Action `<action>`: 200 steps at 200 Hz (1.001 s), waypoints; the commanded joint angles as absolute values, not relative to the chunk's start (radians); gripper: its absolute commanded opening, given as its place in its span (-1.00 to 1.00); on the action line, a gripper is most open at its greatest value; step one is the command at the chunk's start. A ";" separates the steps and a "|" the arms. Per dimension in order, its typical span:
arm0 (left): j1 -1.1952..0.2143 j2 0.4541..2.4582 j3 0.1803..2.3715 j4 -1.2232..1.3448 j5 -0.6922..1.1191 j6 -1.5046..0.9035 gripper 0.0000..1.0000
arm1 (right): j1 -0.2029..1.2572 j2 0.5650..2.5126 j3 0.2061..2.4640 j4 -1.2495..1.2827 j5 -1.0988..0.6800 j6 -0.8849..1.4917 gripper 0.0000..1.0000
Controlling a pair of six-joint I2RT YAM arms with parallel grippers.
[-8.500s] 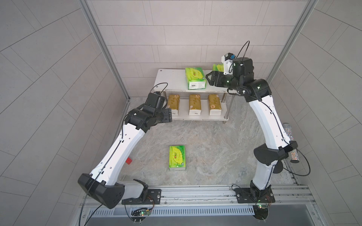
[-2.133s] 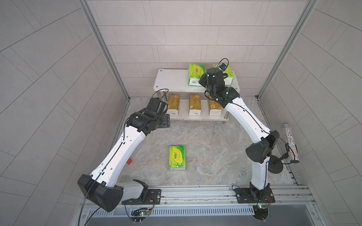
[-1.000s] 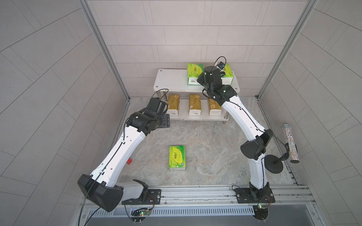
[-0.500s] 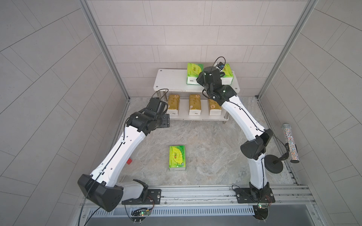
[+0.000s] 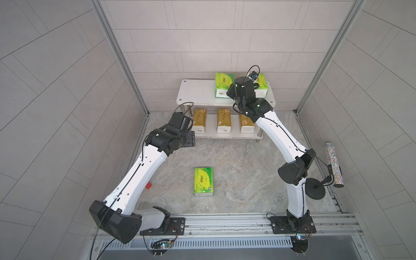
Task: Place the tissue boxes on the shelf by color
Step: Place a box of tissues on the shelf.
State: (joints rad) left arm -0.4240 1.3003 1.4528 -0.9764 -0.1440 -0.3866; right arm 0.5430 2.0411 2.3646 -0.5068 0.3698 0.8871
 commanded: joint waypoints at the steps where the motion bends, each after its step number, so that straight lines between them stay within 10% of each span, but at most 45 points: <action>1: -0.426 1.284 1.461 -0.974 -0.161 -0.386 0.52 | 0.545 1.996 2.341 -0.530 0.378 0.879 -0.08; 200: -0.427 1.286 1.460 -0.970 -0.170 -0.383 0.52 | 0.537 1.957 2.270 -0.390 0.342 0.858 0.45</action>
State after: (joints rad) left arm -0.4240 1.3003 1.4525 -0.9760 -0.1532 -0.3870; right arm 0.5423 2.0075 2.2803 -0.4297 0.3492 0.8726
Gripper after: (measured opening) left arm 0.762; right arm 0.722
